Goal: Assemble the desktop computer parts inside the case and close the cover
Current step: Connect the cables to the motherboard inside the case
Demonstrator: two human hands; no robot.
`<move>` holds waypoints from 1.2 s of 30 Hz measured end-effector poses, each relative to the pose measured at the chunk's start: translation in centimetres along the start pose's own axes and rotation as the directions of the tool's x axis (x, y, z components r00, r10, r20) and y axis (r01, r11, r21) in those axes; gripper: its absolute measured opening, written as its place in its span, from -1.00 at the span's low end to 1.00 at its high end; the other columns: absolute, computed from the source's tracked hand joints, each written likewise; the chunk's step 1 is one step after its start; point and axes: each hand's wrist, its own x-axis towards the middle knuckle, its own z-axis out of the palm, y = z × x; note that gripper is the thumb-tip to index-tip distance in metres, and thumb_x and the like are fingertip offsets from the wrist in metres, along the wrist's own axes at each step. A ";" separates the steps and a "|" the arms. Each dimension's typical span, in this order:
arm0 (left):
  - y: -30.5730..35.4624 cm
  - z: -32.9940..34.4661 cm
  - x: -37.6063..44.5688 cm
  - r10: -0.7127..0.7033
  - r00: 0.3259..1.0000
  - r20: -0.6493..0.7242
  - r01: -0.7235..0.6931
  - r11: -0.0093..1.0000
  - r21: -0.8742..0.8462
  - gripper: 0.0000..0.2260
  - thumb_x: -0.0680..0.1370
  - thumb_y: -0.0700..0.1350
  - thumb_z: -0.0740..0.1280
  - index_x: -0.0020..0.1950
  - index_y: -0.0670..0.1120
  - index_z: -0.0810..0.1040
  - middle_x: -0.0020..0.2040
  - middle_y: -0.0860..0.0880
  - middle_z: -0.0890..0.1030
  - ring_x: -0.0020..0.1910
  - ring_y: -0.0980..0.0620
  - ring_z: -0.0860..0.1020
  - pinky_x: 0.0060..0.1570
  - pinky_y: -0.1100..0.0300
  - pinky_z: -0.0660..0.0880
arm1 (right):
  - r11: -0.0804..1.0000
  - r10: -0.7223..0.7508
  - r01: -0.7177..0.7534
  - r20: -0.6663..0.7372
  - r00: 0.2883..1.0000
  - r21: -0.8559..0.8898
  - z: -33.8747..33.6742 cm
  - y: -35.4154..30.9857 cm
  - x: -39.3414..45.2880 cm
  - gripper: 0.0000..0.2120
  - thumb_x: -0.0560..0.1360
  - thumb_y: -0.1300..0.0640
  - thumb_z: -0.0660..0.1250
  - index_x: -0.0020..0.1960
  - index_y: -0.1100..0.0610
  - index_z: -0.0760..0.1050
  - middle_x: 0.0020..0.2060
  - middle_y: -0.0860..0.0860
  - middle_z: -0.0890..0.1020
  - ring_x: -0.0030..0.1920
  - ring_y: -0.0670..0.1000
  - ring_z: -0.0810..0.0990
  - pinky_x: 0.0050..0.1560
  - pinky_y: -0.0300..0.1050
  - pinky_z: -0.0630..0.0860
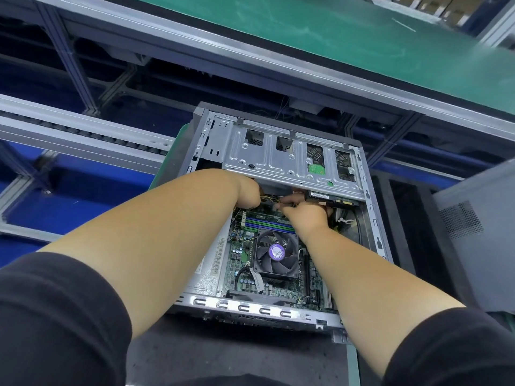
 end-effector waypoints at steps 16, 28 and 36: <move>0.0 -0.1 -0.4 -0.029 0.999 0.040 0.030 0.999 -0.033 -0.82 0.63 -0.18 0.11 -0.13 -0.14 0.42 -0.29 -0.04 0.35 -0.38 0.06 0.28 -0.40 0.21 0.25 | 0.999 0.039 -0.040 0.160 0.986 0.000 -0.4 -1.4 2.1 -0.92 0.62 0.05 0.30 0.10 0.01 0.47 0.02 0.00 0.48 -0.07 0.00 0.41 0.06 -0.15 0.34; 1.0 -0.2 -1.4 0.061 0.997 0.037 -0.058 0.995 -0.078 -0.75 0.64 -0.14 0.16 0.25 -0.15 0.50 0.10 -0.19 0.52 -0.07 -0.03 0.38 -0.20 0.20 0.31 | 0.987 0.023 -0.001 0.138 0.990 -0.159 -1.3 -1.9 -0.2 -0.66 0.66 -0.03 0.16 0.37 0.06 0.45 0.28 0.14 0.55 0.31 0.18 0.49 0.33 -0.01 0.37; 1.3 -0.8 -2.7 0.073 0.995 0.062 -0.073 0.997 -0.002 -0.50 0.65 0.07 0.15 0.54 -0.08 0.19 0.46 -0.13 0.36 0.28 -0.12 0.41 0.18 0.08 0.33 | 0.961 0.040 0.052 0.322 0.946 -0.273 -3.7 -3.0 -5.0 -0.33 0.64 -0.25 0.05 0.60 0.14 0.12 0.57 0.16 0.17 0.53 0.19 0.23 0.47 0.02 0.24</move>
